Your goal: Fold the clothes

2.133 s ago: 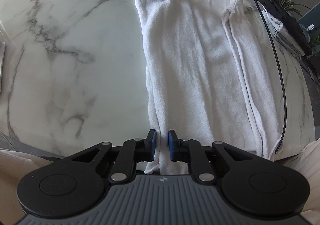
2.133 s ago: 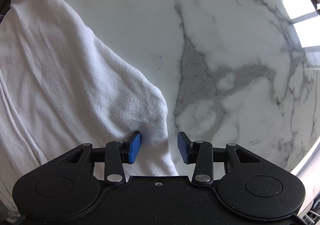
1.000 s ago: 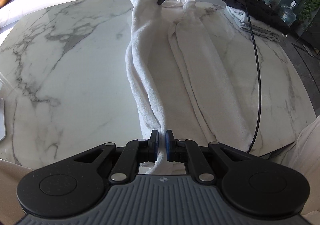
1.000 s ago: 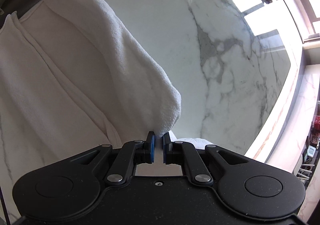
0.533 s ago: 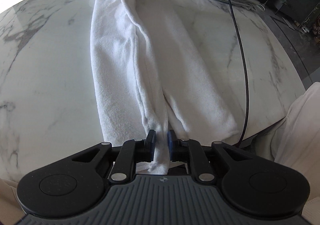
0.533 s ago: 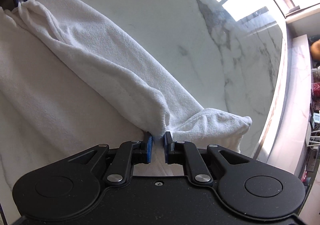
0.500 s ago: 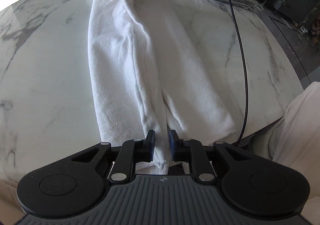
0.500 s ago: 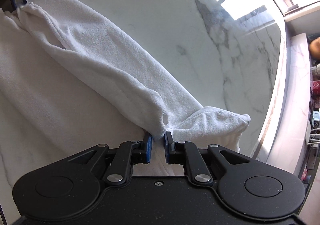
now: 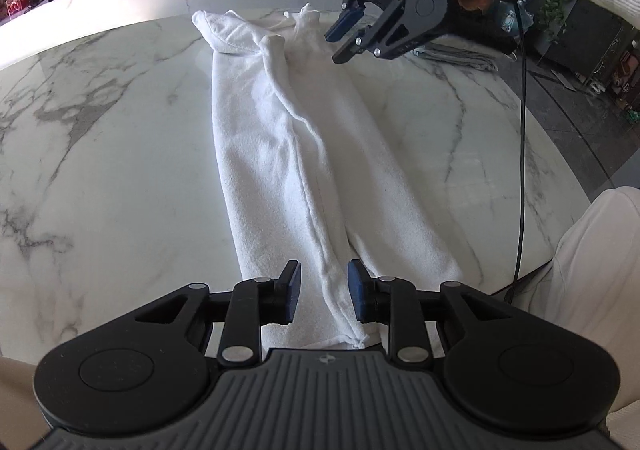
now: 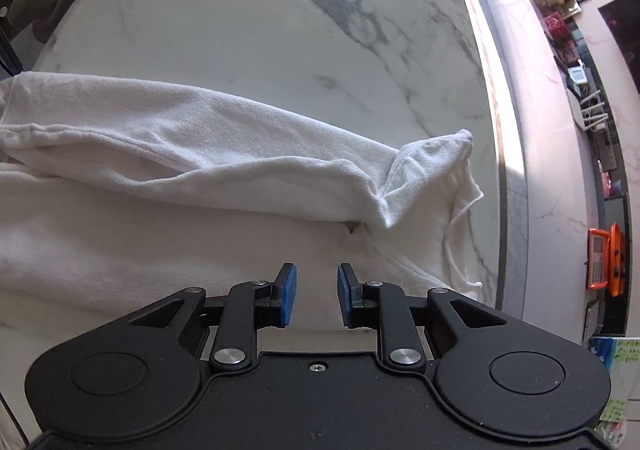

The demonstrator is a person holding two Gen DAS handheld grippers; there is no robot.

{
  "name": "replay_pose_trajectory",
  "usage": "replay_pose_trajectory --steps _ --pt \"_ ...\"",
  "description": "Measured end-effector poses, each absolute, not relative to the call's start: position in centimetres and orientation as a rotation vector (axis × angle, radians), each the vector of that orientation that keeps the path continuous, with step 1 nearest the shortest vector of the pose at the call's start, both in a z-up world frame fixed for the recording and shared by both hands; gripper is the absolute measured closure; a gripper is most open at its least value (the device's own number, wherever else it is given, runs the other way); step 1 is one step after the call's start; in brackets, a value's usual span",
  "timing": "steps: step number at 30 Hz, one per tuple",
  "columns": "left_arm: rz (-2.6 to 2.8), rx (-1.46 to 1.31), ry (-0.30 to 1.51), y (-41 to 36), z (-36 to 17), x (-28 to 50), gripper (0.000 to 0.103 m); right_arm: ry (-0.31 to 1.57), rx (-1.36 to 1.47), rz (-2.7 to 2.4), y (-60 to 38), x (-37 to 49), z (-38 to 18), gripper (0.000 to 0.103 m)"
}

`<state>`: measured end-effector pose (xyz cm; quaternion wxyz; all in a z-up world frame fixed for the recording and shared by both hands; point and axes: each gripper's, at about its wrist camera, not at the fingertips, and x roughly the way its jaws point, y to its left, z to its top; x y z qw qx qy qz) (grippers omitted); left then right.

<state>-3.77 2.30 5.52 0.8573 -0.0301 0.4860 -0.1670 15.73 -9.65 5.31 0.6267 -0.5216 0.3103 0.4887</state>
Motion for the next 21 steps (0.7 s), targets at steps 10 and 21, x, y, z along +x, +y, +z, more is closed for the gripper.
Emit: replay_pose_trajectory --steps 10,21 --pt "-0.234 0.037 0.905 3.5 5.5 1.9 0.082 0.655 -0.784 0.900 -11.5 14.3 2.2 0.096" --pt "-0.187 0.133 0.875 4.3 5.2 15.5 0.082 0.651 -0.440 0.701 -11.8 18.6 2.1 0.096"
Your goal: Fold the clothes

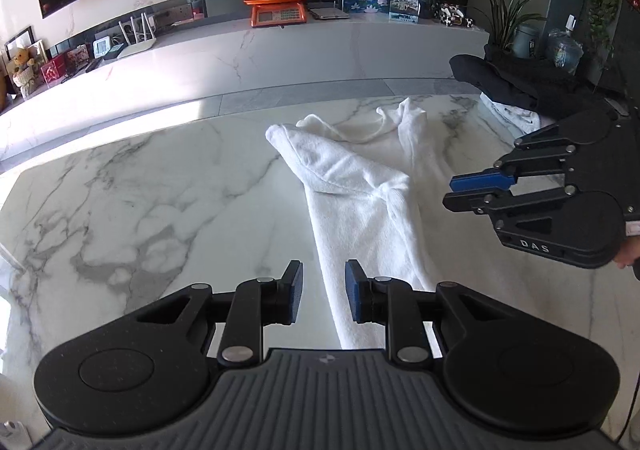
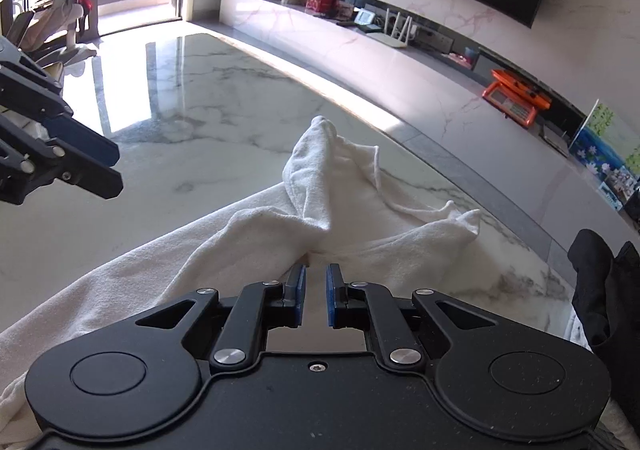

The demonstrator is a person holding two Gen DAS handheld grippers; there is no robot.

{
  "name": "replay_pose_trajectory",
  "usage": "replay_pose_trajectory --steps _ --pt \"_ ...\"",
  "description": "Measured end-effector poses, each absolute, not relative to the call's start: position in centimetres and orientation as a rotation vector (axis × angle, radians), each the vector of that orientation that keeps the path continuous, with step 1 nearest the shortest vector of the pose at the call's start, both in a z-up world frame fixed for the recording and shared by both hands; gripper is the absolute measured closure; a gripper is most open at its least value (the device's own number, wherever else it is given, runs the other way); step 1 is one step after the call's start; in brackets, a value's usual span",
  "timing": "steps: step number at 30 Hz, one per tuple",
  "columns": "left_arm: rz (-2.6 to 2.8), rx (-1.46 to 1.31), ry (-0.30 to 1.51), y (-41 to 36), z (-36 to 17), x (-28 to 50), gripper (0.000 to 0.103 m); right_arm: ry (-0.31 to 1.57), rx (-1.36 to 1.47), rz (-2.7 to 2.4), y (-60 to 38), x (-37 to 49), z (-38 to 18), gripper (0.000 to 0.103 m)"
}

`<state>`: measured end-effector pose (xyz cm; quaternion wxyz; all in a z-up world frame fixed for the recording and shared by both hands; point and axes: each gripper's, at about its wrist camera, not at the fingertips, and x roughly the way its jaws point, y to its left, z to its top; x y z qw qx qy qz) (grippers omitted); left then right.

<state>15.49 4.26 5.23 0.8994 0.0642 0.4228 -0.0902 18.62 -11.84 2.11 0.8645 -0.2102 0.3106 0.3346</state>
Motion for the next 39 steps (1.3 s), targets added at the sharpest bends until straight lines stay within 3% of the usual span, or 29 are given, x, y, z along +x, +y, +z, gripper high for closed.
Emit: replay_pose_trajectory --steps 10,16,26,32,39 --pt "-0.286 0.117 0.934 3.7 0.0 22.4 0.082 0.571 -0.489 0.835 -10.4 26.3 0.3 0.096" --pt "-0.320 0.124 0.850 3.8 -0.8 23.8 0.082 0.614 -0.548 1.006 -8.7 30.9 -1.9 0.097" --pt "-0.367 0.131 0.748 5.9 0.9 25.7 0.084 0.602 -0.515 1.255 -5.4 32.4 -2.7 0.097" --pt "-0.377 0.000 0.786 7.4 0.5 28.5 0.085 0.581 -0.469 1.291 -4.5 33.2 -2.9 0.097" --pt "-0.364 0.035 0.808 6.2 -0.7 31.0 0.085 0.650 -0.439 1.107 -7.2 32.1 -1.3 0.096"
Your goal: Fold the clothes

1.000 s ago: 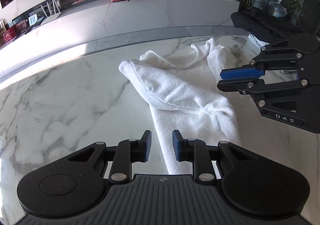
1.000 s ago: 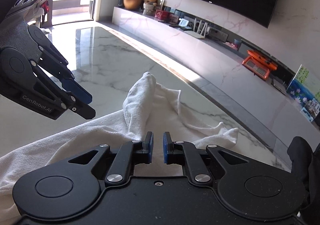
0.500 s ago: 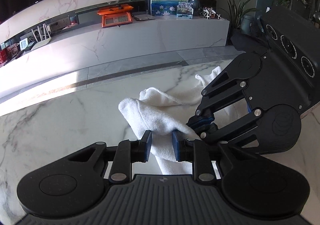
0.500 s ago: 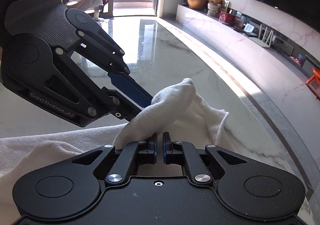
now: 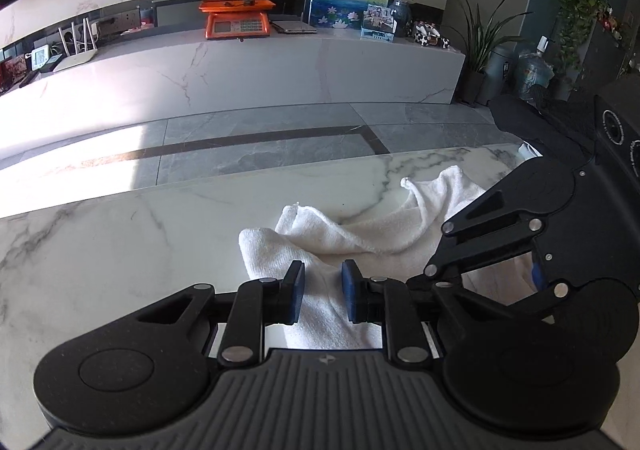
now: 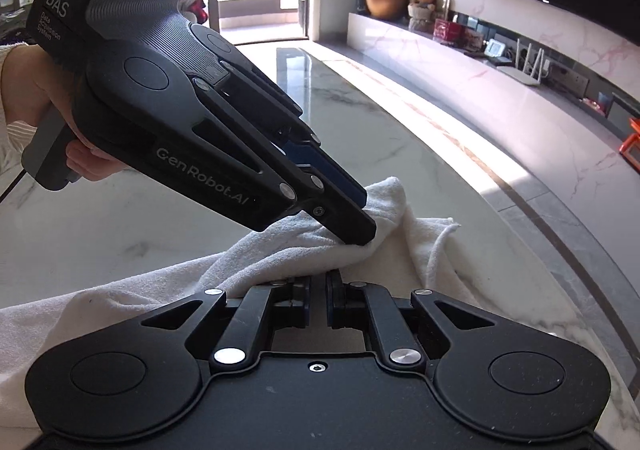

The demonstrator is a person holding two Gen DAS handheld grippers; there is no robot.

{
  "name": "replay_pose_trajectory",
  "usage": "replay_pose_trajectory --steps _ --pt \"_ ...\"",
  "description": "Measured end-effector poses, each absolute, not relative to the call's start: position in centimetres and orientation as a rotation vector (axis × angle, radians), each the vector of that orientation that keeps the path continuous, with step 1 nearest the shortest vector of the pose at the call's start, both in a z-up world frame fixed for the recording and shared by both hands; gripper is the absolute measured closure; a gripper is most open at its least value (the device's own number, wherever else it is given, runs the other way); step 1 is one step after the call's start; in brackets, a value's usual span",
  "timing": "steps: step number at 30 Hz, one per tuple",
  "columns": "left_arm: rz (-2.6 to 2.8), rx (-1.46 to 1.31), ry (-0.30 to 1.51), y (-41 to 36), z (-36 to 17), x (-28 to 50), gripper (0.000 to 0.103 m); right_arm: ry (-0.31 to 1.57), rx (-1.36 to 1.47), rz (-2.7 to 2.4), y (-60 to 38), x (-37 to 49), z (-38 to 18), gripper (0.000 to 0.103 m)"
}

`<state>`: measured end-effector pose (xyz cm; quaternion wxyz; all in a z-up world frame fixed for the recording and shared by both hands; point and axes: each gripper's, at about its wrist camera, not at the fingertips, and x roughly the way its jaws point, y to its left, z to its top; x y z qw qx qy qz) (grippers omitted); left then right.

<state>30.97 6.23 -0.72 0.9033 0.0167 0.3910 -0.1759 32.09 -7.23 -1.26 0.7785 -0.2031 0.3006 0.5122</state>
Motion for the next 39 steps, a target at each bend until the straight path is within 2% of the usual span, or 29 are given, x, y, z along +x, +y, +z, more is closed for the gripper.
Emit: replay_pose_trajectory --steps 7,11,14,15,18,29,39 --pt "-0.322 0.069 0.811 4.4 -1.4 31.9 0.085 0.597 -0.416 1.038 -11.1 27.9 2.2 0.096" --pt "-0.299 0.047 0.765 4.7 0.3 30.4 0.082 0.634 -0.361 1.136 -10.1 24.8 3.6 0.095" --pt "-0.268 0.082 0.747 4.9 1.9 27.9 0.082 0.660 -0.383 1.181 -7.9 22.0 3.4 0.094" --pt "-0.260 0.095 0.749 5.0 2.3 26.9 0.082 0.661 -0.396 1.185 -7.4 21.2 3.1 0.090" --pt "-0.269 0.100 0.784 5.4 2.9 24.2 0.082 0.723 -0.419 1.116 -7.0 19.6 2.0 0.089" --pt "-0.292 0.173 0.876 3.8 1.3 14.6 0.082 0.811 -0.301 0.727 -14.1 18.0 1.8 0.089" --pt "-0.280 0.105 0.879 2.4 0.1 14.9 0.084 0.750 -0.147 0.666 -14.5 15.0 2.2 0.089"
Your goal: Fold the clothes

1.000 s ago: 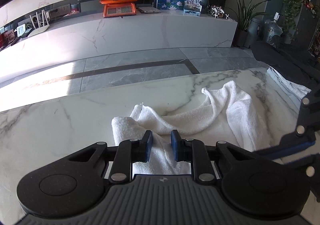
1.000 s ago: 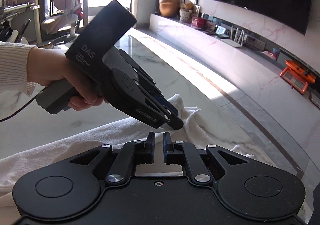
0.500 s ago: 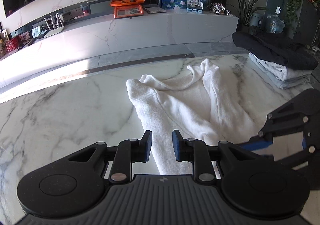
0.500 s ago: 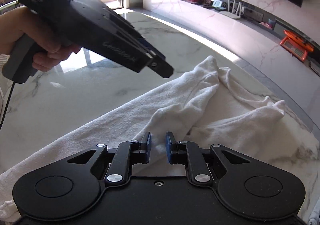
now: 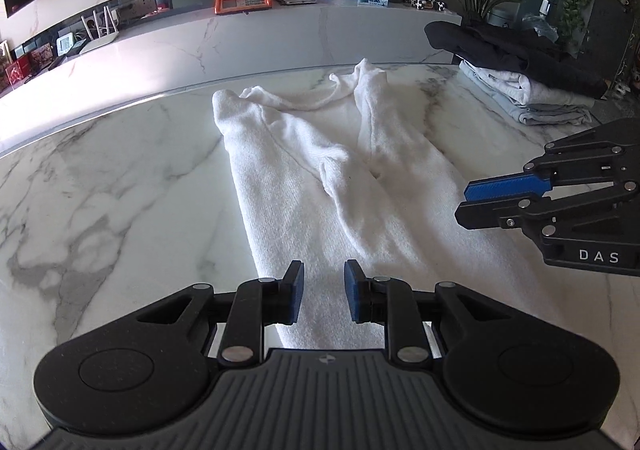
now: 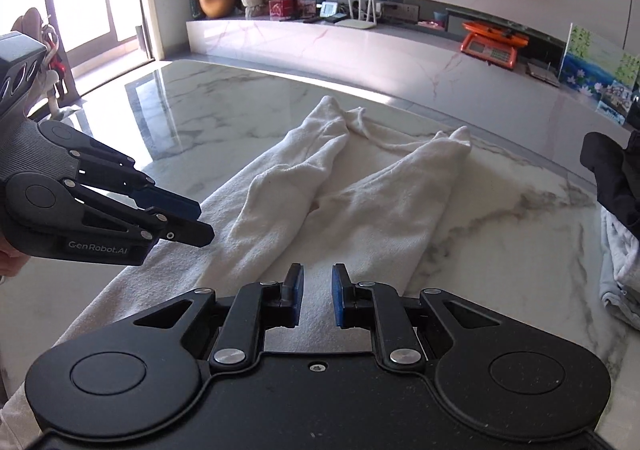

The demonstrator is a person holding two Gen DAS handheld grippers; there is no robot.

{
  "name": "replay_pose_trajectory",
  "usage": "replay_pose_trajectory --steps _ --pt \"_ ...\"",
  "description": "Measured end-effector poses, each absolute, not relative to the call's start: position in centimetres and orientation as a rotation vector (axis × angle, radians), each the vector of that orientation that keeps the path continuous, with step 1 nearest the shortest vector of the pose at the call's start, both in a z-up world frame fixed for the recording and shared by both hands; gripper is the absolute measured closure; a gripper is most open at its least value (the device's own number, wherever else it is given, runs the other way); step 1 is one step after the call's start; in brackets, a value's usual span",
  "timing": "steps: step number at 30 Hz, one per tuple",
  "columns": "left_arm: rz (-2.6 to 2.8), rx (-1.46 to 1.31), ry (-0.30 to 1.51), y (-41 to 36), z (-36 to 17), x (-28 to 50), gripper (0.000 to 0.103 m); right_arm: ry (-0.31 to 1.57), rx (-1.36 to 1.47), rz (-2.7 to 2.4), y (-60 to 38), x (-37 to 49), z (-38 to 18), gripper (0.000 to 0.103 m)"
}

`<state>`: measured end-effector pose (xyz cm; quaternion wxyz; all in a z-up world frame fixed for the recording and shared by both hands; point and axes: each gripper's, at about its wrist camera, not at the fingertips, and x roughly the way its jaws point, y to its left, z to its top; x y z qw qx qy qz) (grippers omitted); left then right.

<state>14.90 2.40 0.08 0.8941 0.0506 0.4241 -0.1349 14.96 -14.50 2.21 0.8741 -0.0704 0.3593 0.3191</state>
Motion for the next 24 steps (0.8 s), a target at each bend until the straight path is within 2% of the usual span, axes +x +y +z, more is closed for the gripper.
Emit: replay_pose_trajectory --steps 6,7,8,9,14,17,24 --pt "-0.271 0.116 0.908 2.9 -0.2 13.2 0.084 0.701 -0.123 0.692 -11.3 16.9 2.7 0.084" --pt "-0.269 0.111 0.914 3.1 -0.4 12.7 0.084 0.699 -0.114 0.688 -10.7 17.2 2.6 0.079" --pt "-0.274 0.106 0.916 3.3 -0.5 12.3 0.084 0.700 -0.103 0.684 -10.1 17.5 2.5 0.067" --pt "-0.281 0.105 0.917 3.4 -0.6 12.0 0.084 0.700 -0.092 0.681 -9.5 17.8 2.4 0.063" --pt "-0.297 0.112 0.908 3.6 -0.9 11.0 0.084 0.688 -0.153 0.658 -6.8 17.9 0.8 0.065" --pt "-0.303 0.094 0.907 4.0 -0.9 11.0 0.084 0.659 -0.253 0.553 -6.3 17.7 0.1 0.078" --pt "-0.304 0.064 0.900 4.5 -1.0 11.0 0.083 0.707 -0.231 0.430 -10.4 18.8 -0.7 0.078"
